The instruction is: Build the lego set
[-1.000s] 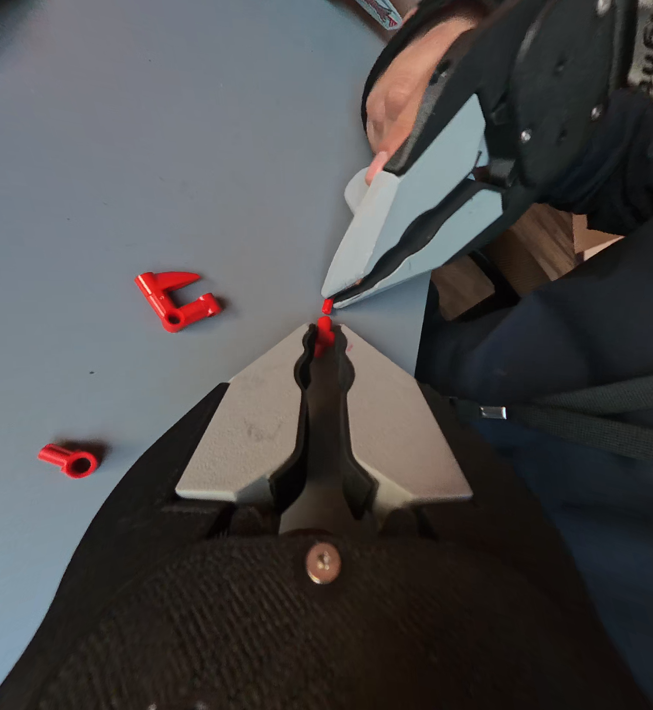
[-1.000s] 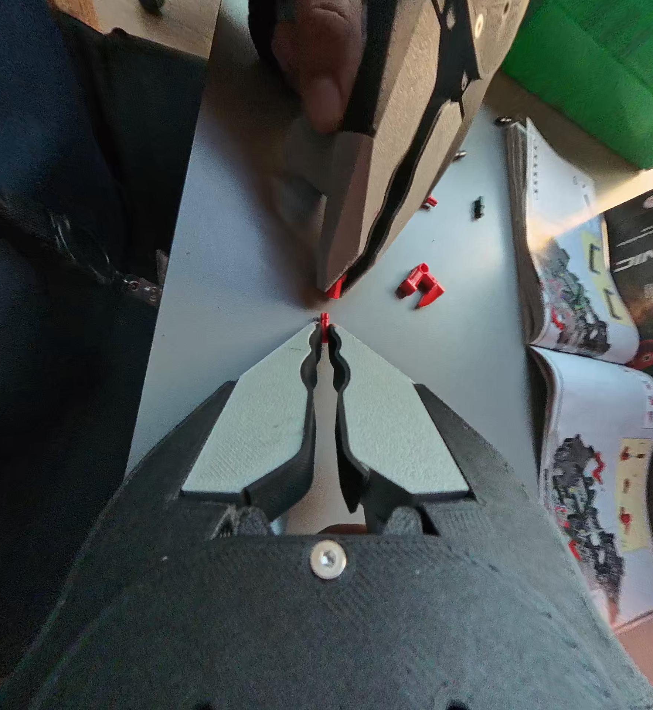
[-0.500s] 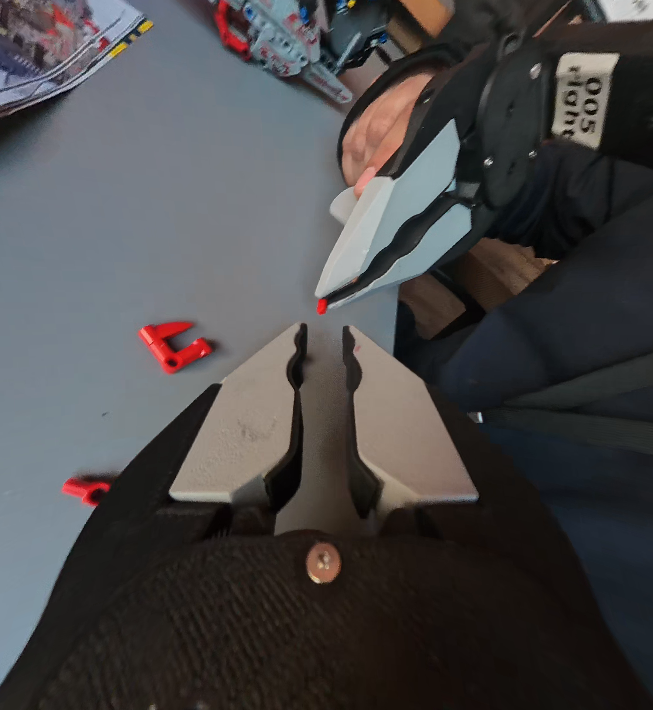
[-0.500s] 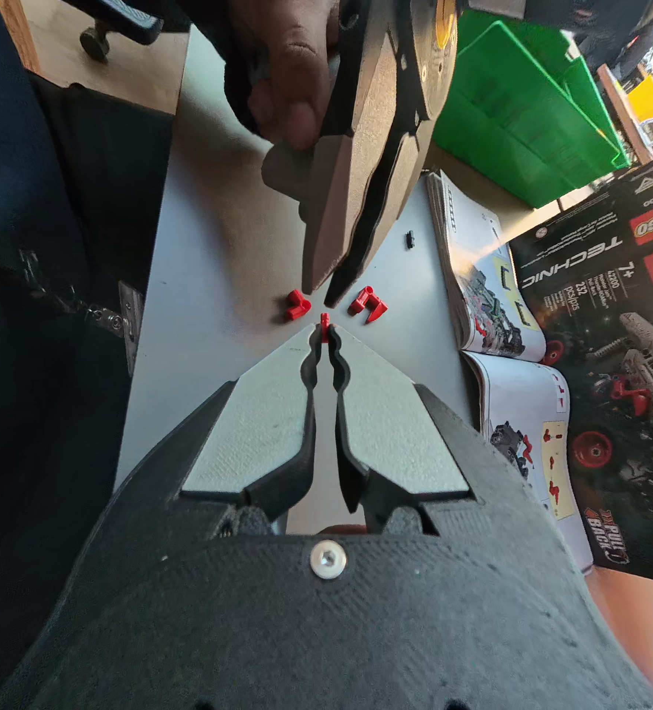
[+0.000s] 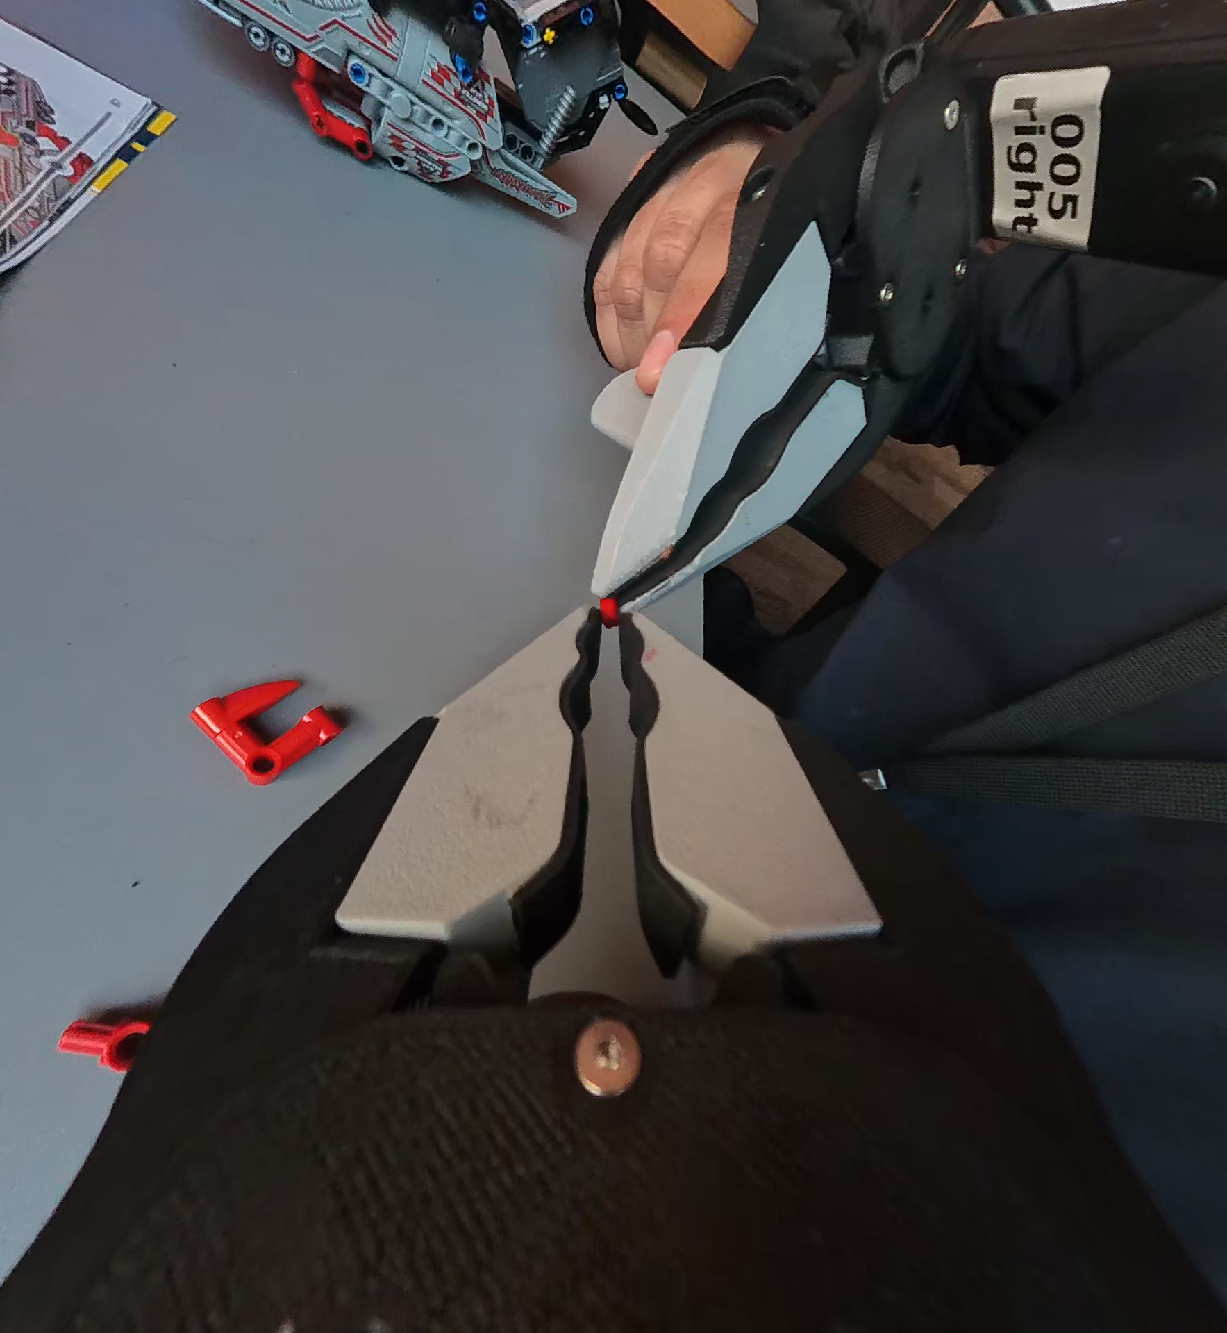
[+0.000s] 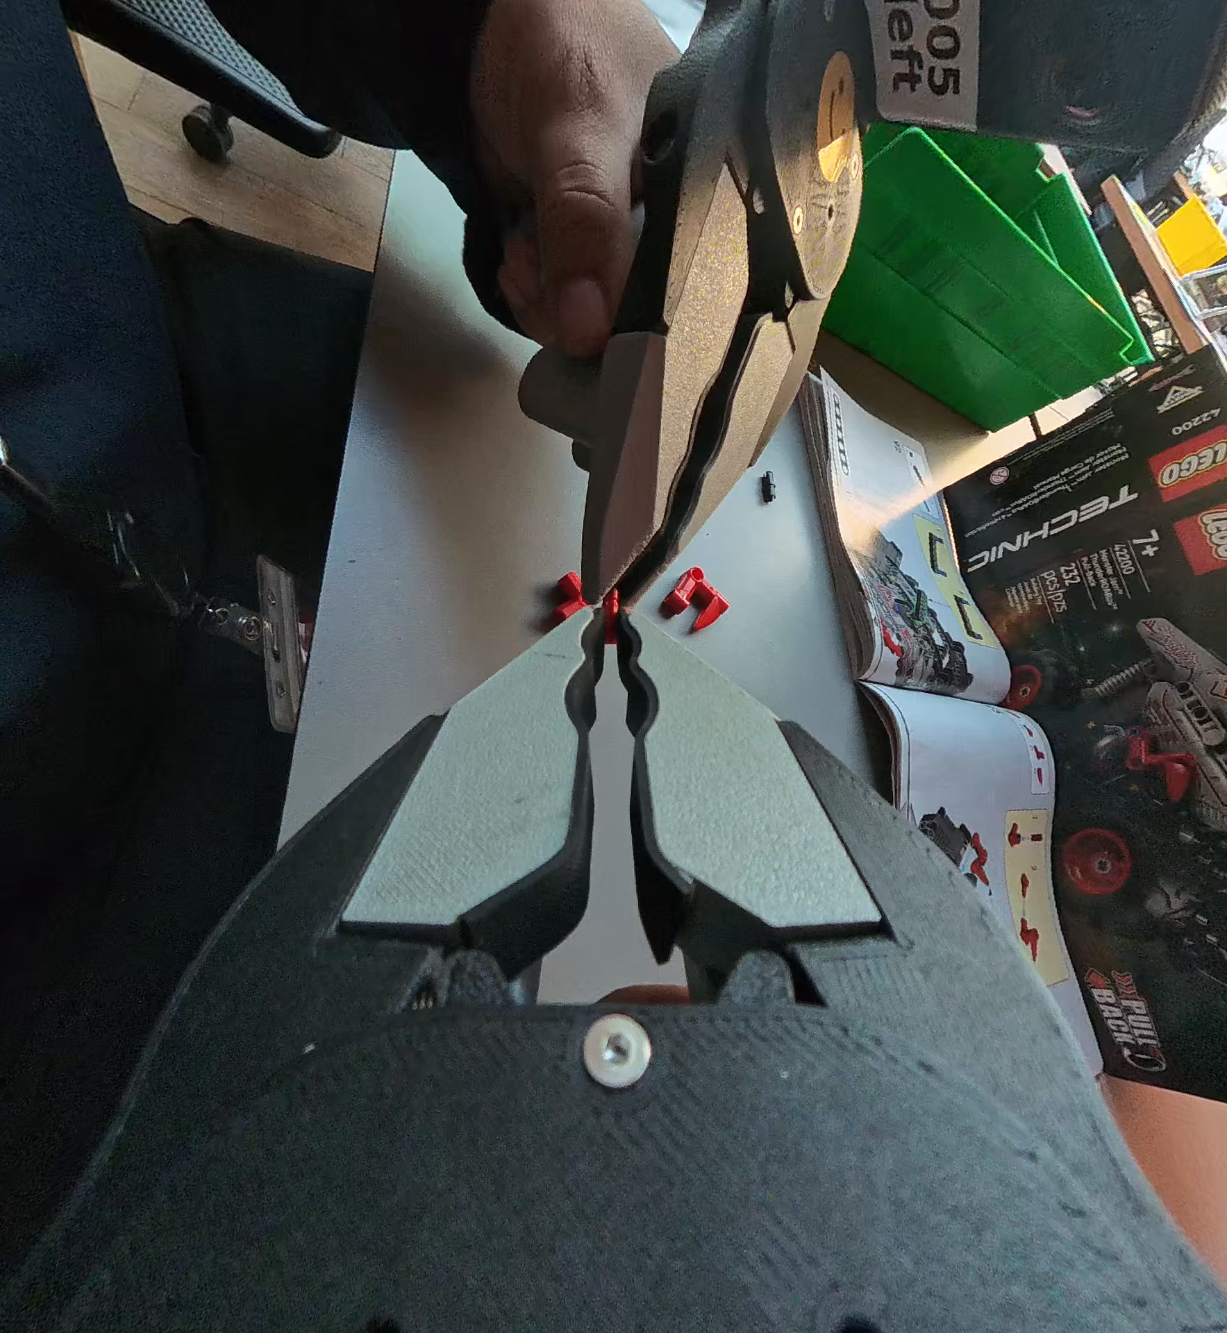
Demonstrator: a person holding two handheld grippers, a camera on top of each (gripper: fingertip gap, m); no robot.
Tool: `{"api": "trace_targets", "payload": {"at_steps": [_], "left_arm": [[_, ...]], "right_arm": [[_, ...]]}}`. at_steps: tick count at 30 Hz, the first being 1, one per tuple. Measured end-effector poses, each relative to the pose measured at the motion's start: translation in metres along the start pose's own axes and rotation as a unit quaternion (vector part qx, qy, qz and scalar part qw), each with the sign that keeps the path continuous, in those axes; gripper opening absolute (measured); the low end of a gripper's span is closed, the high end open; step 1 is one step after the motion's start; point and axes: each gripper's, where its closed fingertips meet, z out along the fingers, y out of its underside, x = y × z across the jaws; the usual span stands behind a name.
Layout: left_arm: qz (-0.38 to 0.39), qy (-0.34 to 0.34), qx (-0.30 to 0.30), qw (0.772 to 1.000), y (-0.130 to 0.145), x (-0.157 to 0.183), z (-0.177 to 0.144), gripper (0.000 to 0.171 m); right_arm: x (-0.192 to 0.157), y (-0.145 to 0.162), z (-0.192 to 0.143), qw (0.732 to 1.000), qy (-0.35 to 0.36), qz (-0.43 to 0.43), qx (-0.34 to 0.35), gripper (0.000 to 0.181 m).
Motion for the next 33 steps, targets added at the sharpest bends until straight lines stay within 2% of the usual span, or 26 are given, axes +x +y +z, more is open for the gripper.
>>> {"api": "trace_targets", "payload": {"at_steps": [5, 10, 13, 20, 24, 28, 30, 33], "left_arm": [[0.023, -0.004, -0.011, 1.0, 0.003, 0.002, 0.001, 0.001], [0.074, -0.009, -0.022, 0.997, 0.004, 0.006, 0.003, 0.001], [0.094, -0.014, -0.03, 0.995, 0.005, 0.008, 0.003, 0.001], [0.075, -0.048, -0.046, 0.995, 0.007, -0.001, 0.005, 0.001], [0.099, -0.073, -0.055, 0.991, 0.009, -0.005, 0.006, 0.001], [0.138, -0.096, -0.066, 0.984, 0.01, -0.006, 0.006, 0.001], [0.151, -0.092, -0.068, 0.982, 0.01, -0.003, 0.005, 0.001], [0.151, -0.084, -0.056, 0.983, 0.007, -0.001, 0.004, 0.001]], "right_arm": [[-0.003, 0.0, -0.001, 1.0, -0.012, 0.002, 0.001, 0.0], [-0.007, -0.002, -0.002, 0.992, -0.079, 0.093, 0.022, 0.004], [-0.009, -0.002, -0.003, 0.987, -0.106, 0.118, 0.018, 0.003], [-0.008, 0.007, 0.003, 0.988, -0.095, 0.109, -0.047, 0.0], [-0.008, 0.011, 0.005, 0.987, -0.091, 0.104, -0.076, 0.0], [-0.009, 0.011, 0.006, 0.986, -0.096, 0.108, -0.079, 0.0], [-0.011, 0.009, 0.006, 0.984, -0.109, 0.124, -0.071, 0.001], [-0.011, 0.009, 0.005, 0.987, -0.101, 0.105, -0.071, 0.0]]}}
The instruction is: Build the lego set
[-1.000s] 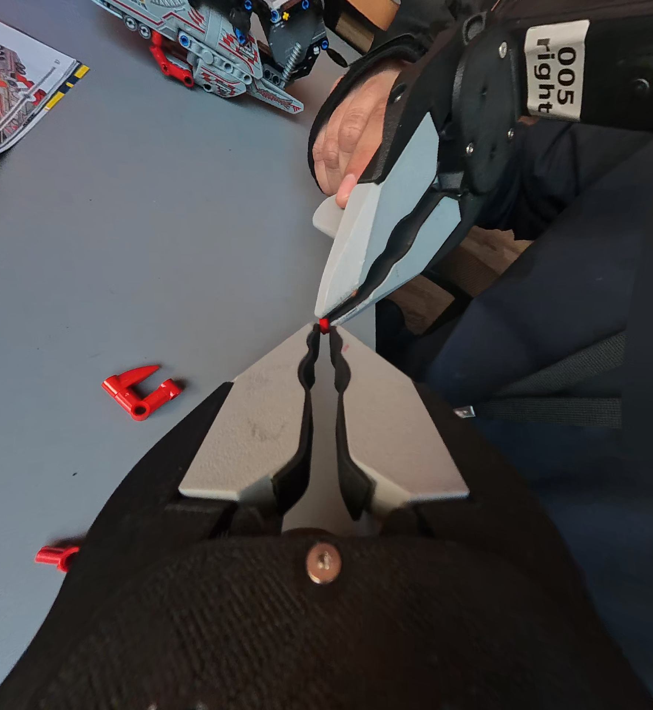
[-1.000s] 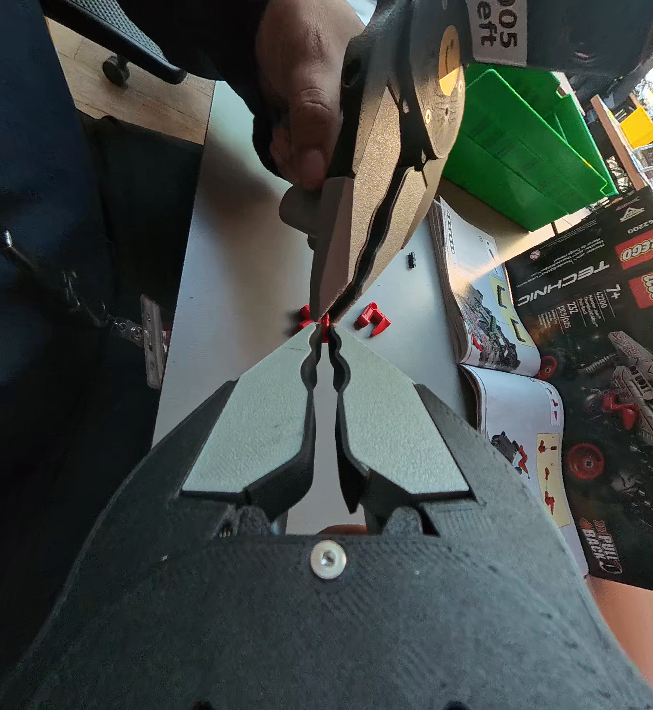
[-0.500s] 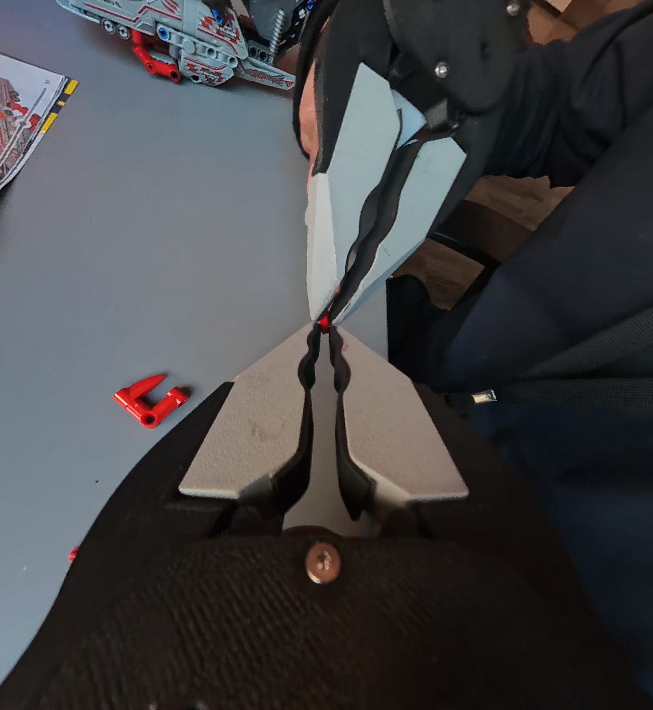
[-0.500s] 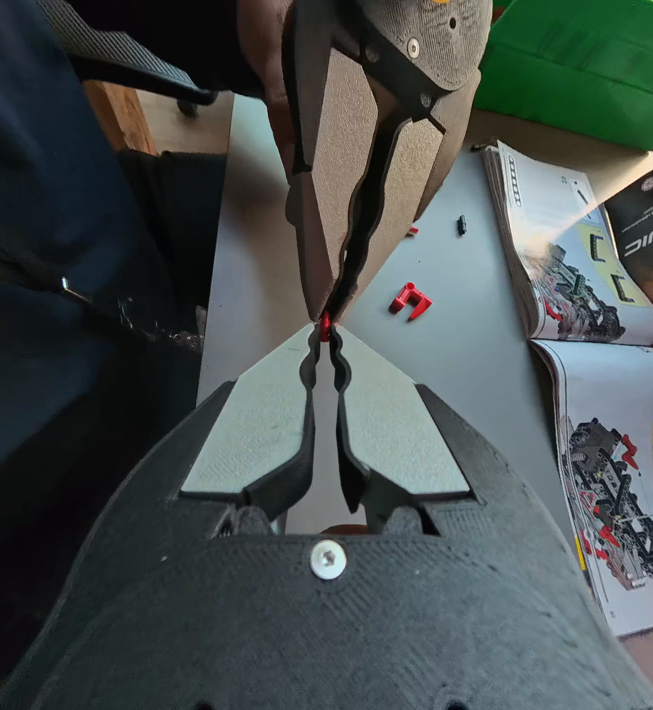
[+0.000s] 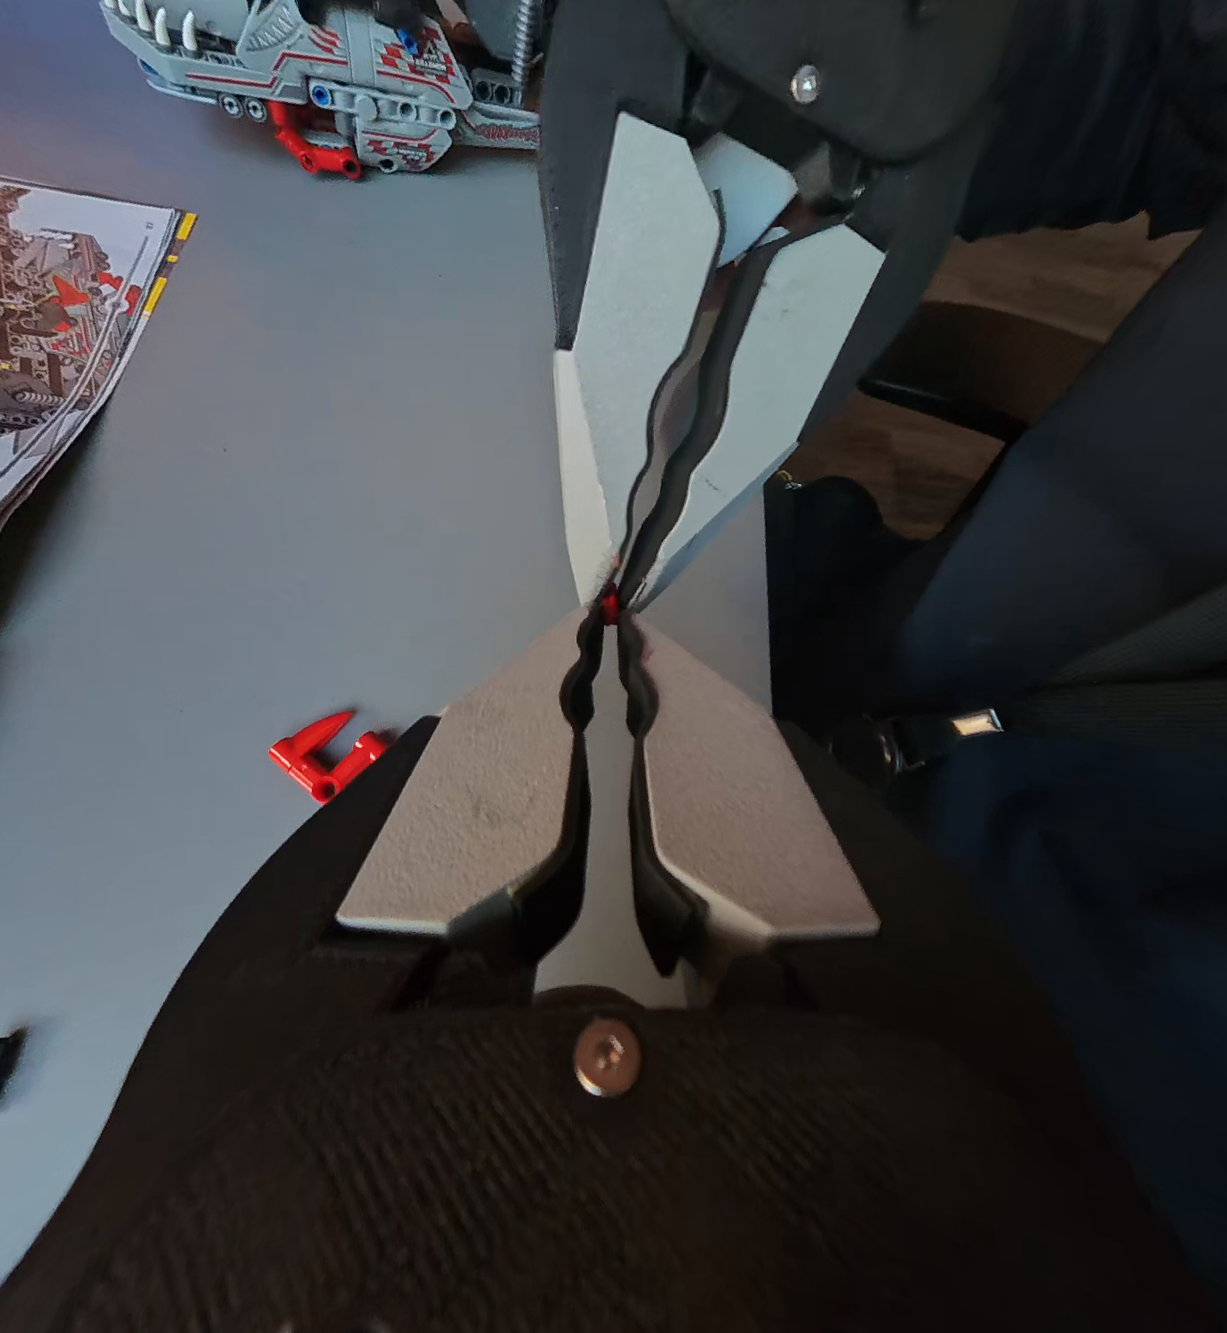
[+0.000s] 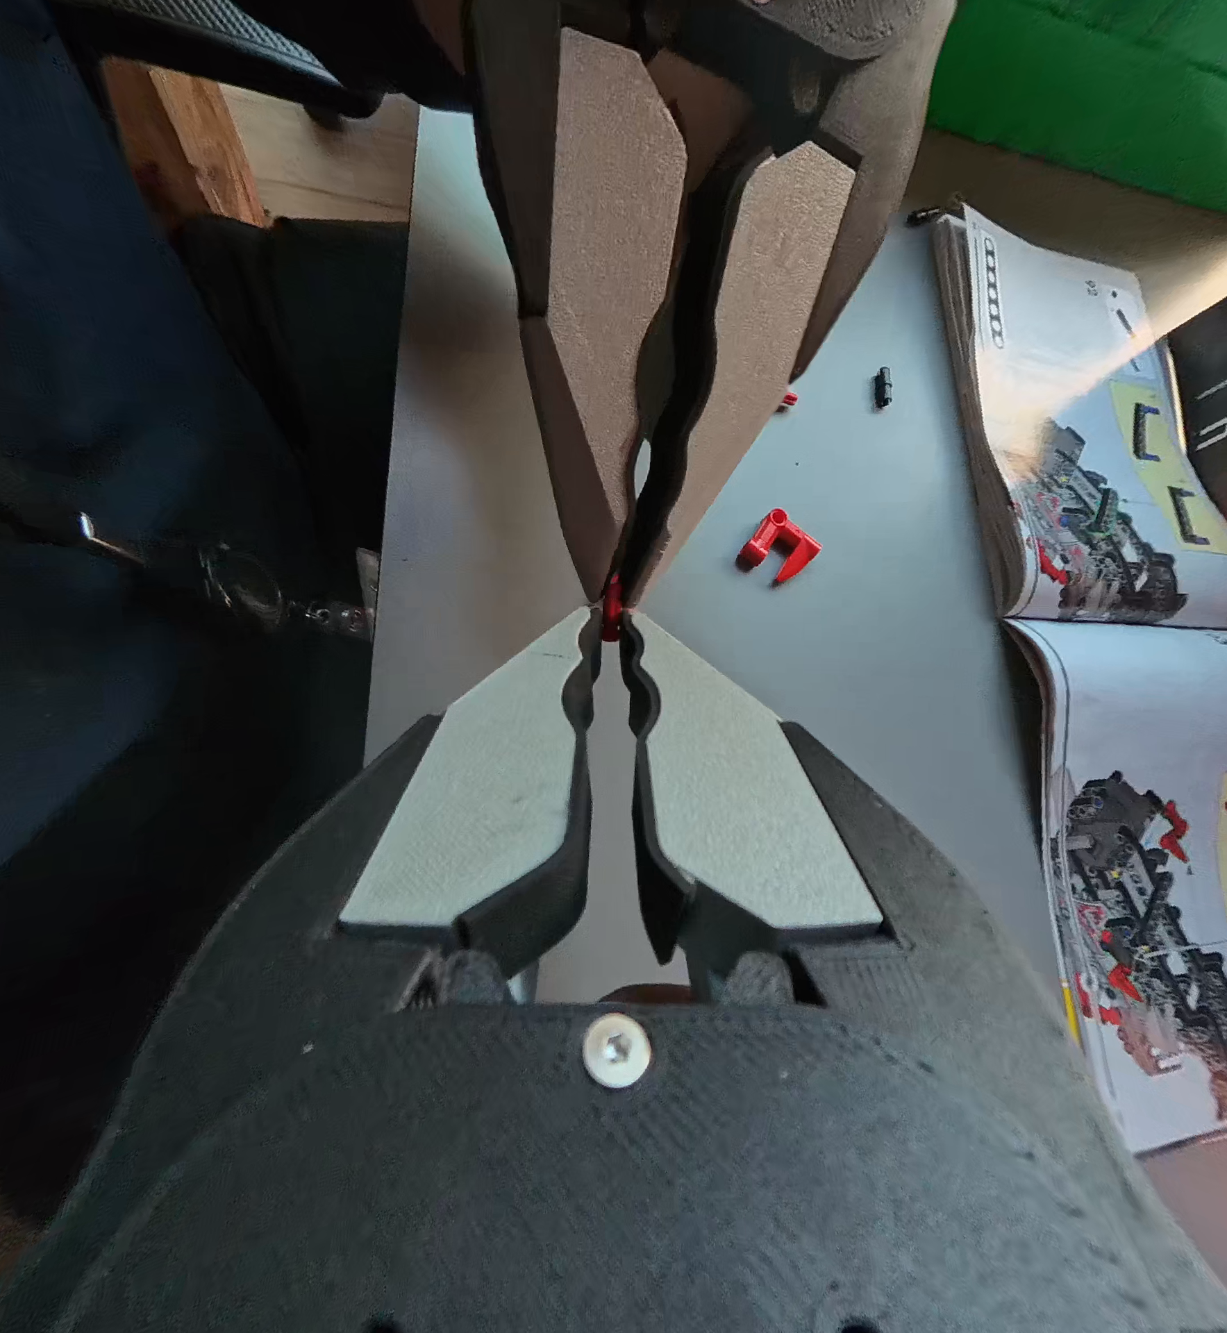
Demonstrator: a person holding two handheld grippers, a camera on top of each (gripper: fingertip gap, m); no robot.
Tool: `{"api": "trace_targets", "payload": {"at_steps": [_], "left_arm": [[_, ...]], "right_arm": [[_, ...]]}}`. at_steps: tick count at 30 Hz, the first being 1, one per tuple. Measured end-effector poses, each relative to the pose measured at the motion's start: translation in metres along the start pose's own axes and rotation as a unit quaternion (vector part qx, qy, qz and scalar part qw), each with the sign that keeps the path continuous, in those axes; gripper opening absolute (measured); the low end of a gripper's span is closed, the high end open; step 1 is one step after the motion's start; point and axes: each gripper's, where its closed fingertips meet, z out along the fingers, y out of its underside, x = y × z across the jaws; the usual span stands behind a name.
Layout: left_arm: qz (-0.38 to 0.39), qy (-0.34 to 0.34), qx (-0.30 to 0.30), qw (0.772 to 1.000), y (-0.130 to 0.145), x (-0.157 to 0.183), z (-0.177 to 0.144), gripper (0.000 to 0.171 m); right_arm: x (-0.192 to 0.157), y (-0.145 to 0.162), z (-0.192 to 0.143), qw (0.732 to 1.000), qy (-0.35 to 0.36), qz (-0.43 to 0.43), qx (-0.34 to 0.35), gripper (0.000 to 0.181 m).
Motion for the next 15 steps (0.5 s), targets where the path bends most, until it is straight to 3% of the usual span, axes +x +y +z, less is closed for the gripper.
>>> {"api": "trace_targets", "payload": {"at_steps": [10, 15], "left_arm": [[-0.013, -0.01, -0.008, 1.0, 0.005, -0.003, 0.002, 0.001], [-0.042, -0.017, -0.044, 0.998, 0.024, -0.015, -0.013, 0.011]], "right_arm": [[0.002, 0.006, 0.004, 0.999, 0.014, -0.015, -0.026, 0.0], [0.002, 0.019, 0.008, 0.998, 0.013, -0.014, -0.059, 0.0]]}}
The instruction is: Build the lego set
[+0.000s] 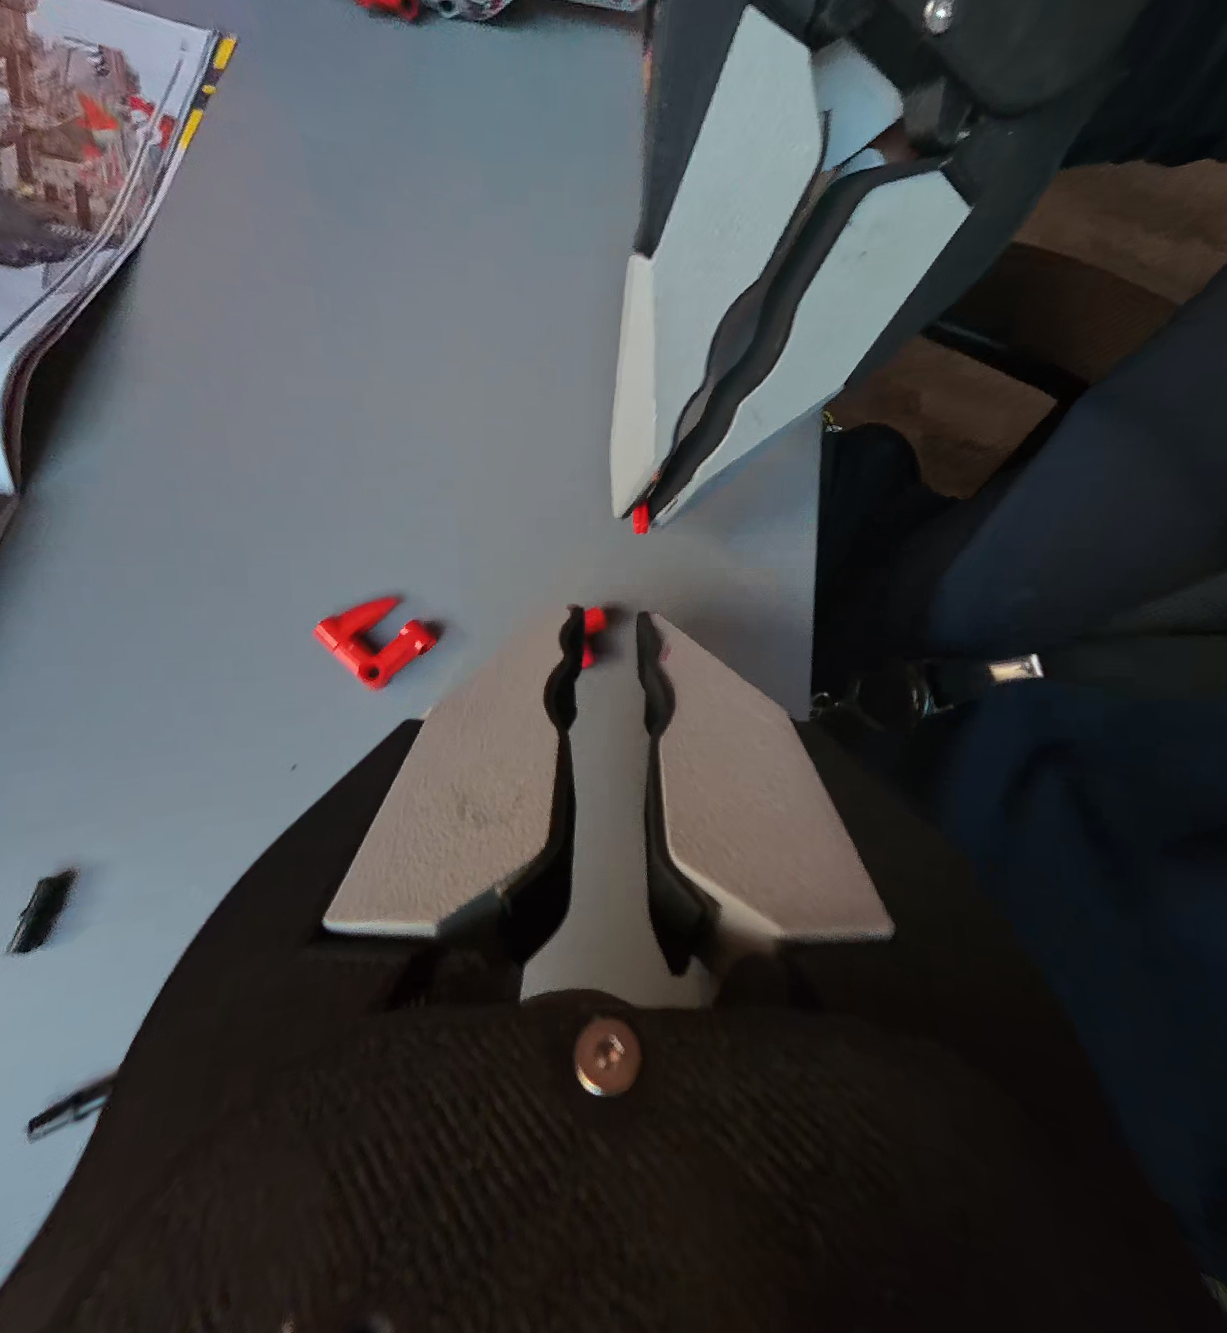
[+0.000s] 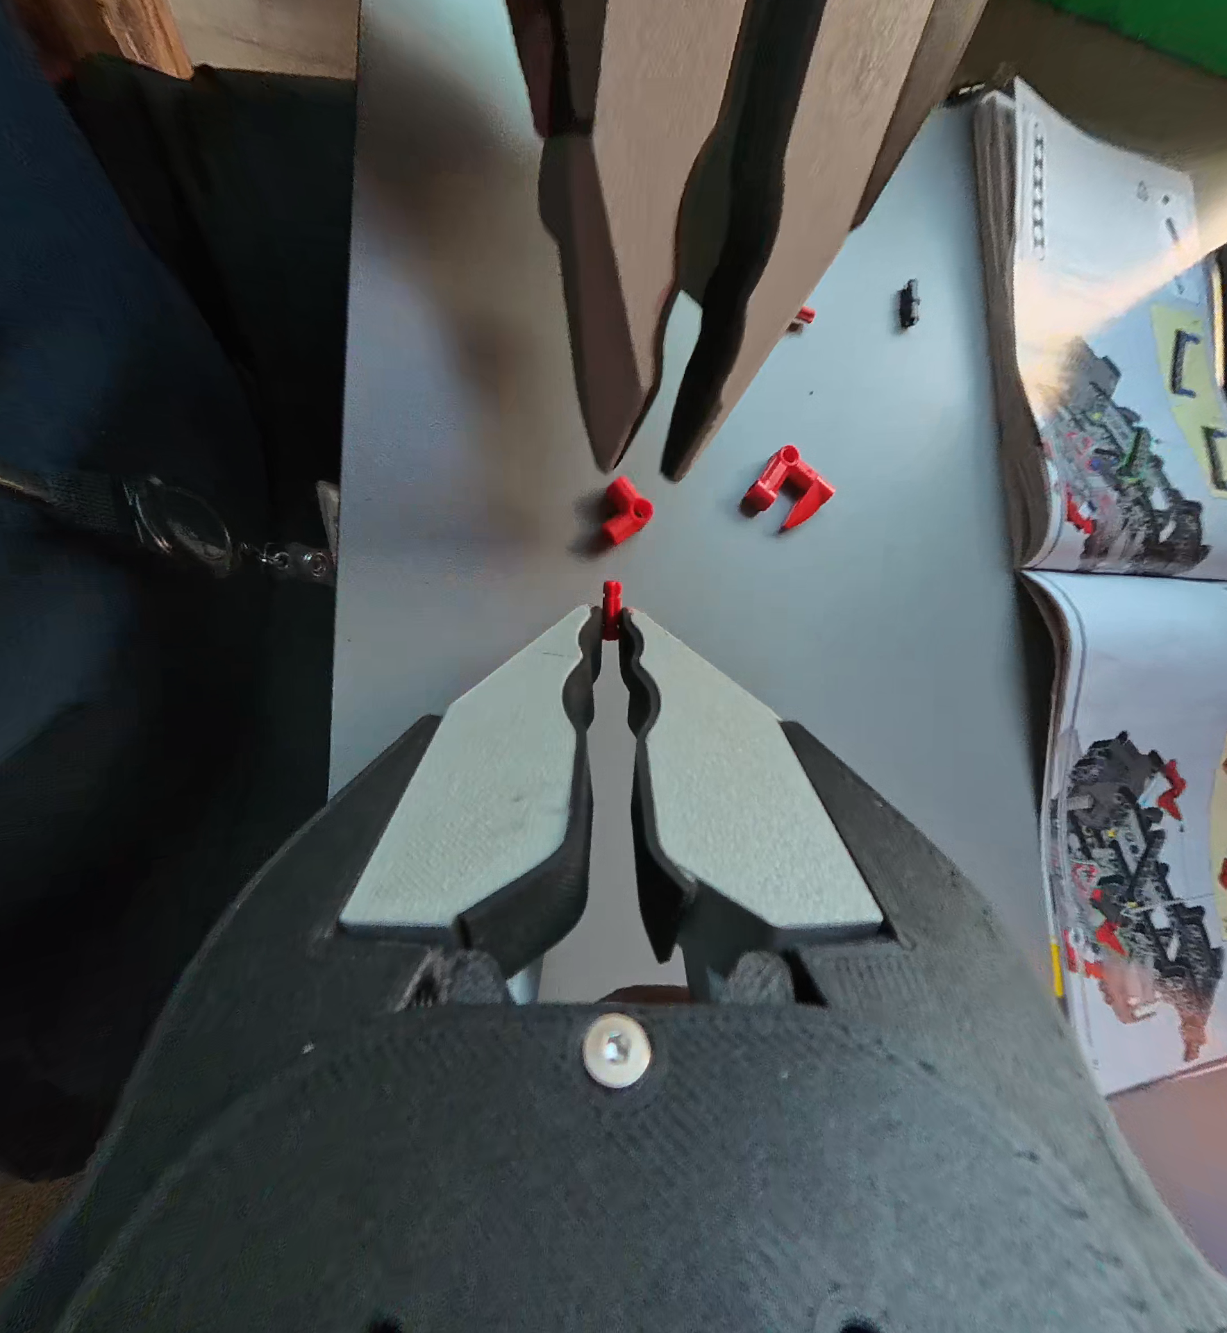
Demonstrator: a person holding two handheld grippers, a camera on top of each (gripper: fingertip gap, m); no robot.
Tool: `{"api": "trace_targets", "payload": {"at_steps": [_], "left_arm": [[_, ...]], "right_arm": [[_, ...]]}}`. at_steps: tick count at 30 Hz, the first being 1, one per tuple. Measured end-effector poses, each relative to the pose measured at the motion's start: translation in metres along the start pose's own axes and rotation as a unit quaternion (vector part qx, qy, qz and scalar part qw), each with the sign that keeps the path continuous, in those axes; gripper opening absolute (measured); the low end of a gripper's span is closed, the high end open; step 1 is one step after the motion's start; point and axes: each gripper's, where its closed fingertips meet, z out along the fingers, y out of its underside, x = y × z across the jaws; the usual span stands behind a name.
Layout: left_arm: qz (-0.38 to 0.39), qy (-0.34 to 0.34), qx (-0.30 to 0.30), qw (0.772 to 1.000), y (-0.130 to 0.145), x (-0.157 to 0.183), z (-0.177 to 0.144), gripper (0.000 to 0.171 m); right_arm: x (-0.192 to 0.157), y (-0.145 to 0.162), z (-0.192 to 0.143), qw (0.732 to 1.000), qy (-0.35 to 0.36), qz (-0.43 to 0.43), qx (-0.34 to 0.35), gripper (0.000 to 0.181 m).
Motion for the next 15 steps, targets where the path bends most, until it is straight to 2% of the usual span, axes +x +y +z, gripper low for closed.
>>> {"api": "trace_targets", "payload": {"at_steps": [6, 11, 15], "left_arm": [[-0.04, 0.03, -0.007, 0.999, 0.004, -0.012, -0.004, 0.019], [-0.08, 0.056, -0.052, 0.994, 0.011, -0.011, 0.009, 0.019], [-0.095, 0.075, -0.067, 0.99, 0.014, -0.005, 0.017, 0.004]], "right_arm": [[-0.004, 0.002, 0.004, 0.999, -0.027, 0.032, -0.002, 0.0], [-0.003, 0.005, 0.007, 0.997, -0.037, 0.067, -0.001, 0.0], [-0.005, 0.004, 0.007, 0.996, -0.04, 0.074, 0.01, 0.0]]}}
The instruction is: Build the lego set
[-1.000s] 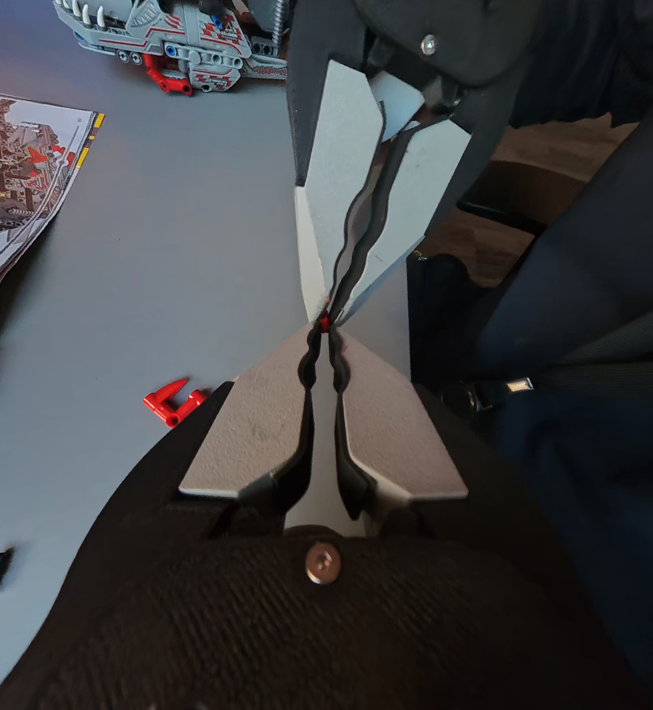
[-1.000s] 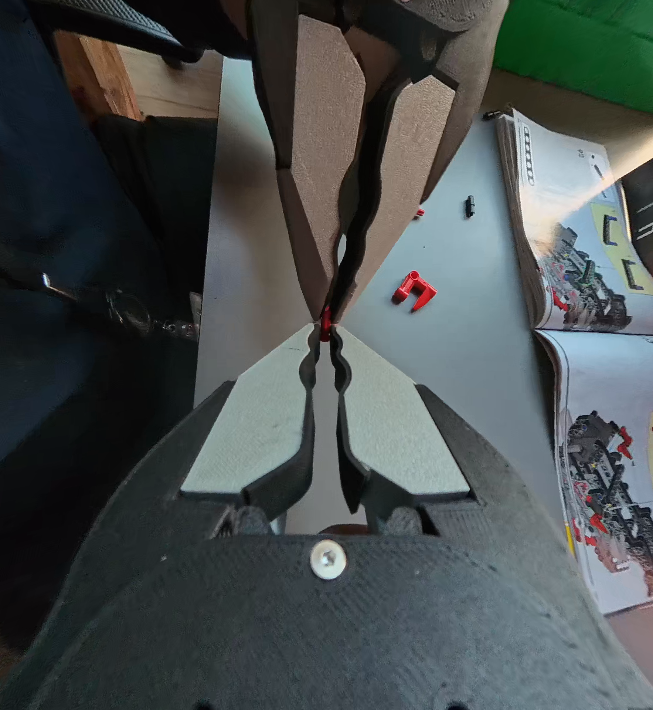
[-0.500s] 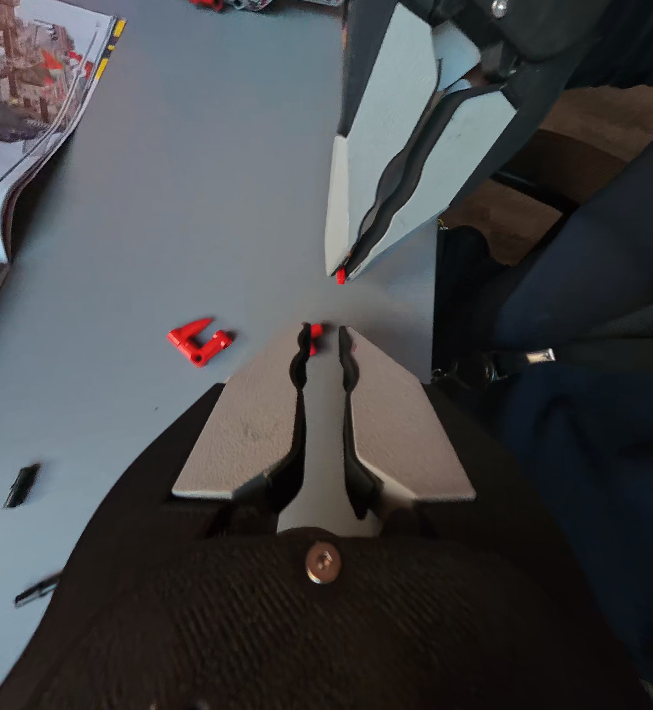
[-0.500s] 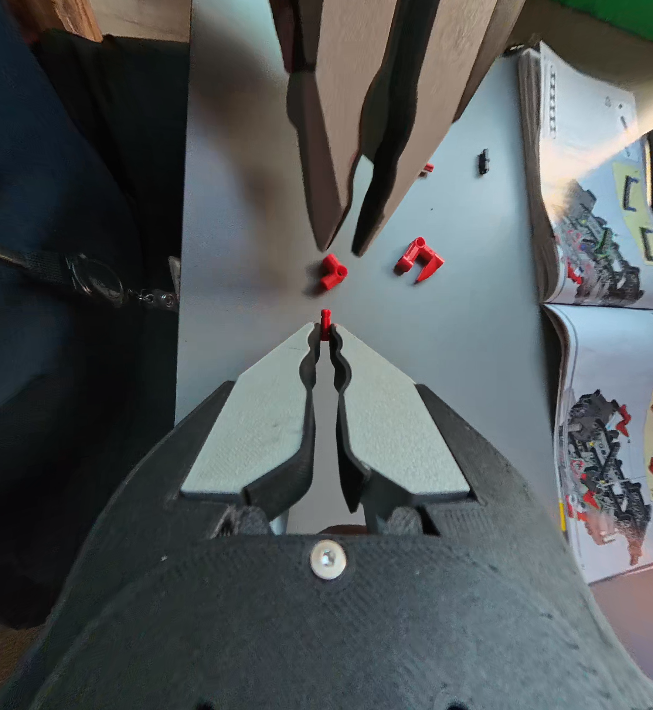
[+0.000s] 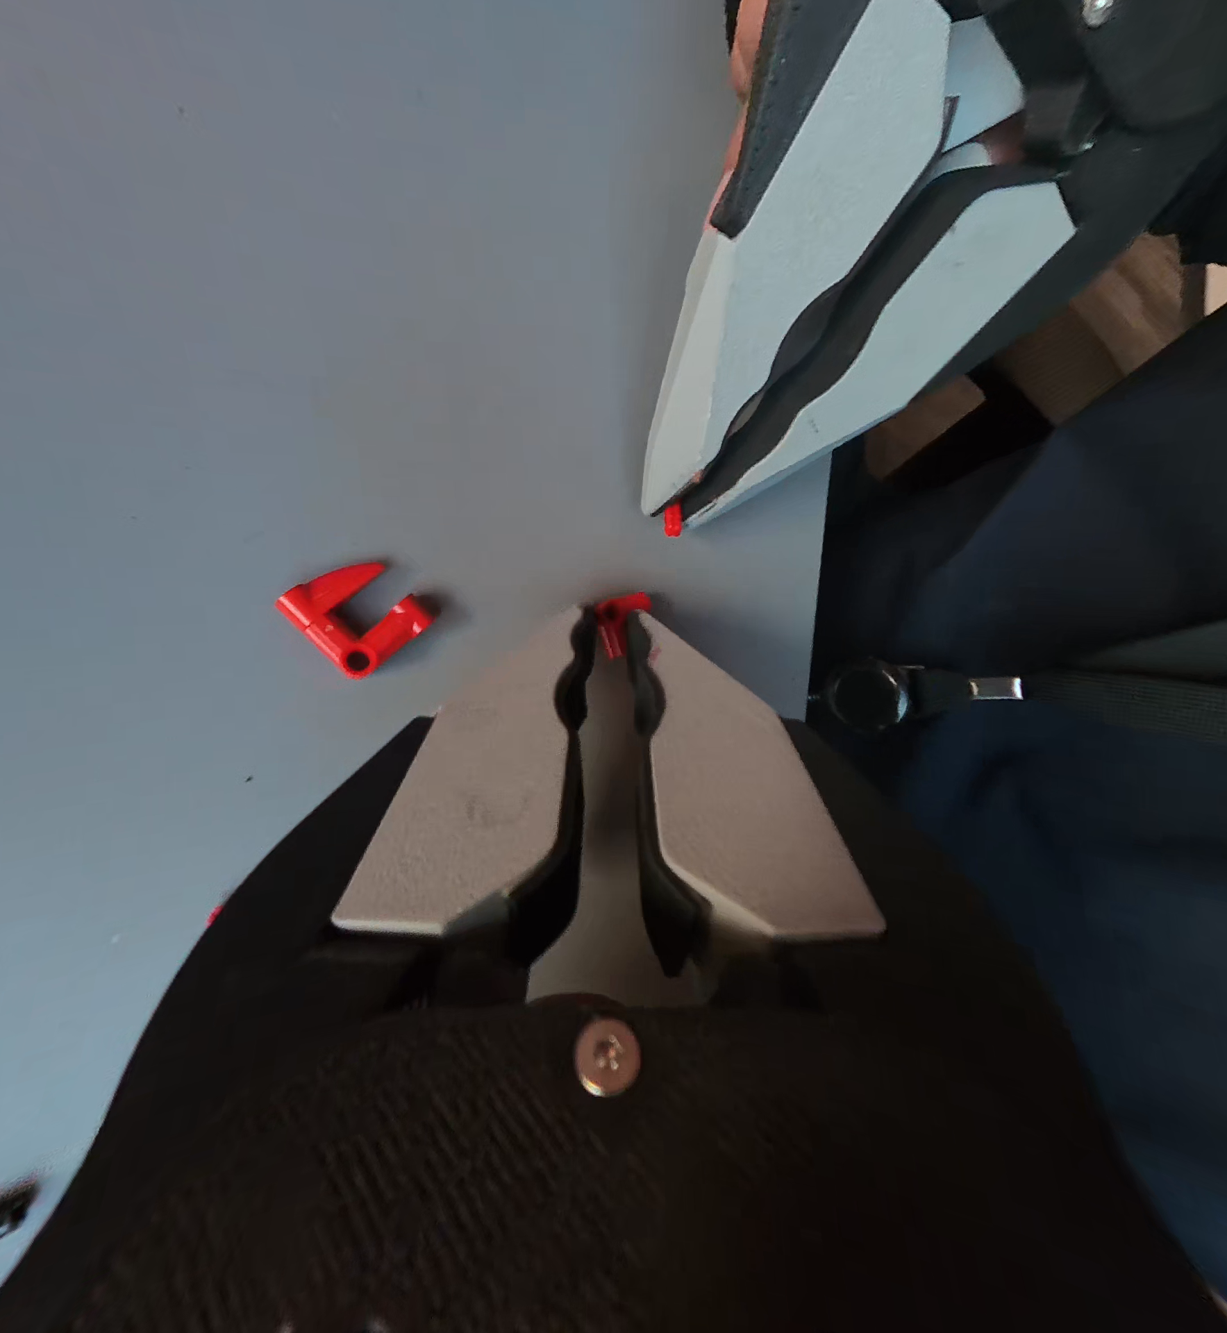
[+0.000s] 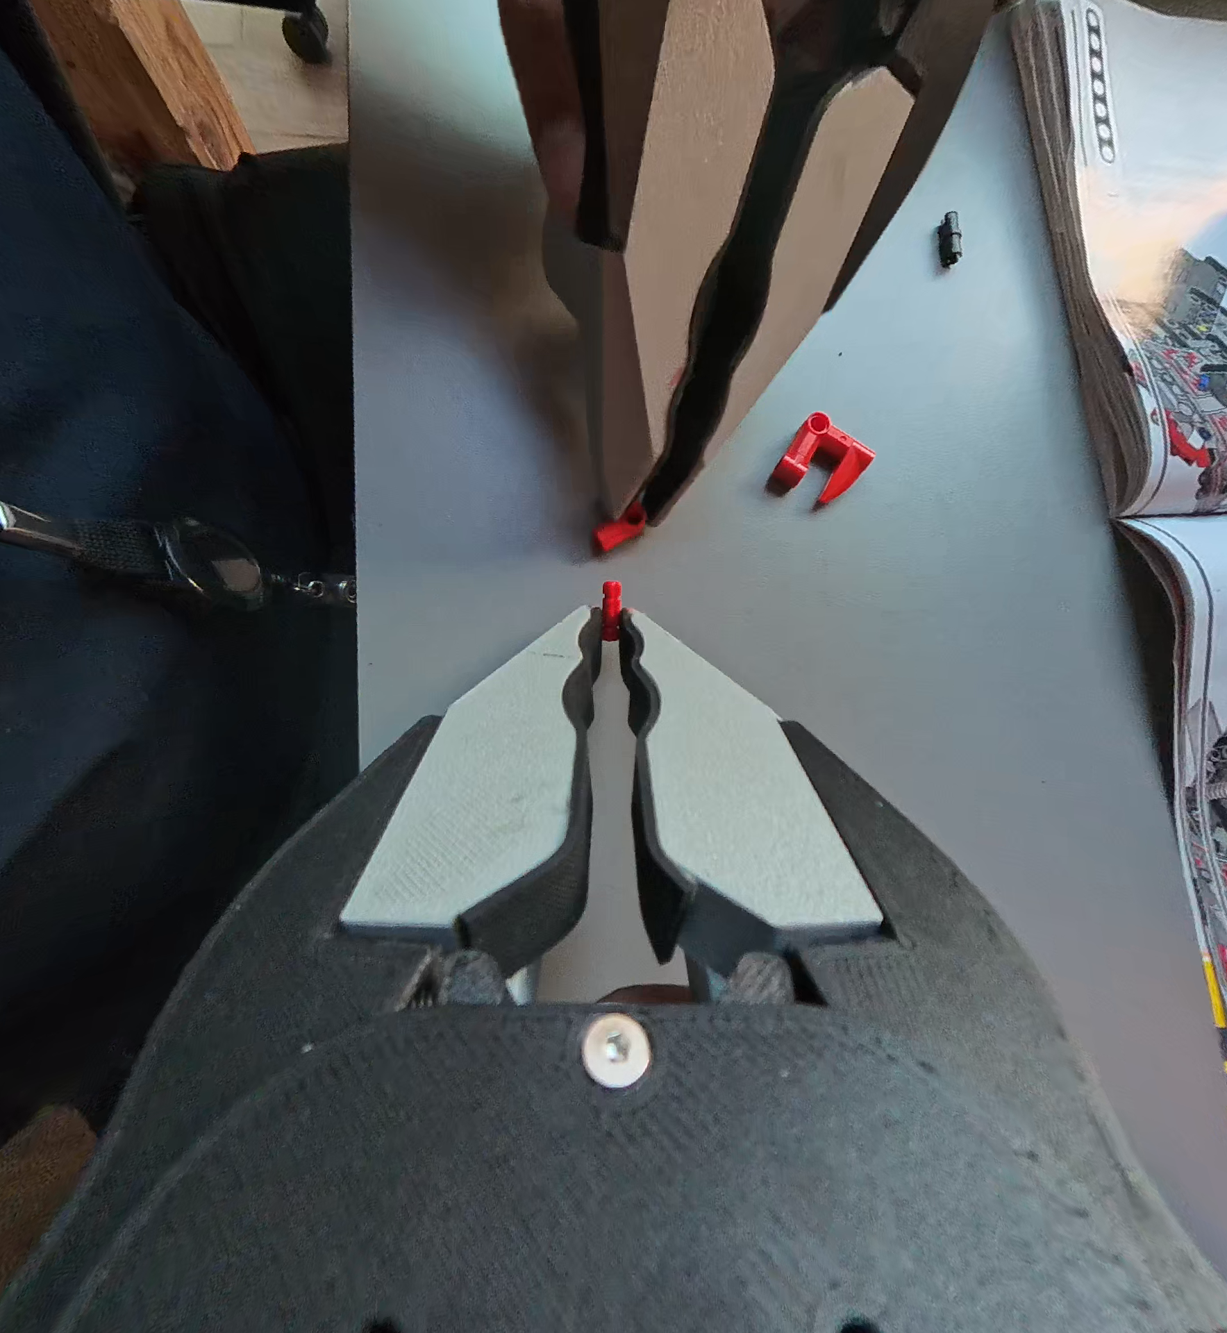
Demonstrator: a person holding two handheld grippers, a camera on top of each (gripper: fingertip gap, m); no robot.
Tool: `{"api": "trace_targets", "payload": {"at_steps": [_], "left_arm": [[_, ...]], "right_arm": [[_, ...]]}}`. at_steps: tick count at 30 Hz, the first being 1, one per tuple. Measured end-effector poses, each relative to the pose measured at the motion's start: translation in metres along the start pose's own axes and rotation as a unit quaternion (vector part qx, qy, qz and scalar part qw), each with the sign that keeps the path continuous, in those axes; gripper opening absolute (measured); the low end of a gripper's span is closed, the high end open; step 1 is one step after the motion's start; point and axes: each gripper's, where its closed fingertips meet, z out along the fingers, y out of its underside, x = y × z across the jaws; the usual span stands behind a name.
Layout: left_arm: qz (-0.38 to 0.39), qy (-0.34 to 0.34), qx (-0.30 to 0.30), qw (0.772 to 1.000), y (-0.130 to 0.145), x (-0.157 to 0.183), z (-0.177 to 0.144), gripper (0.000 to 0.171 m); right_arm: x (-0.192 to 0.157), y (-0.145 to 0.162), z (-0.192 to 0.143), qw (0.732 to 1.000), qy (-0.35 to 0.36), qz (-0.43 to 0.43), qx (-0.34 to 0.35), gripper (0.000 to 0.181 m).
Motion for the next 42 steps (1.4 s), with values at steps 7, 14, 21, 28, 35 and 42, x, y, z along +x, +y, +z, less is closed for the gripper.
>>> {"api": "trace_targets", "payload": {"at_steps": [7, 14, 21, 28, 35, 42], "left_arm": [[0.019, -0.083, 0.062, 0.994, -0.005, -0.005, -0.001, 0.003], [0.127, -0.224, 0.206, 0.944, -0.027, 0.003, -0.03, 0.003], [0.156, -0.272, 0.2, 0.928, -0.024, 0.002, -0.034, 0.003], [0.025, -0.242, 0.09, 0.966, 0.002, -0.018, -0.009, 0.005], [-0.021, -0.206, 0.077, 0.975, 0.005, -0.011, -0.018, 0.022], [-0.015, -0.211, 0.062, 0.975, 0.001, -0.022, -0.014, 0.025]], "right_arm": [[0.0, -0.004, 0.005, 0.996, -0.013, 0.087, 0.026, 0.0], [0.007, -0.012, 0.01, 0.985, -0.026, 0.161, 0.058, 0.0], [0.009, -0.025, 0.001, 0.969, -0.055, 0.218, 0.101, 0.0], [0.035, 0.006, 0.006, 0.98, 0.037, 0.193, 0.023, 0.001], [0.023, 0.002, 0.007, 0.98, 0.004, 0.197, 0.038, 0.001], [0.022, -0.002, 0.01, 0.993, -0.001, 0.12, 0.013, 0.0]]}}
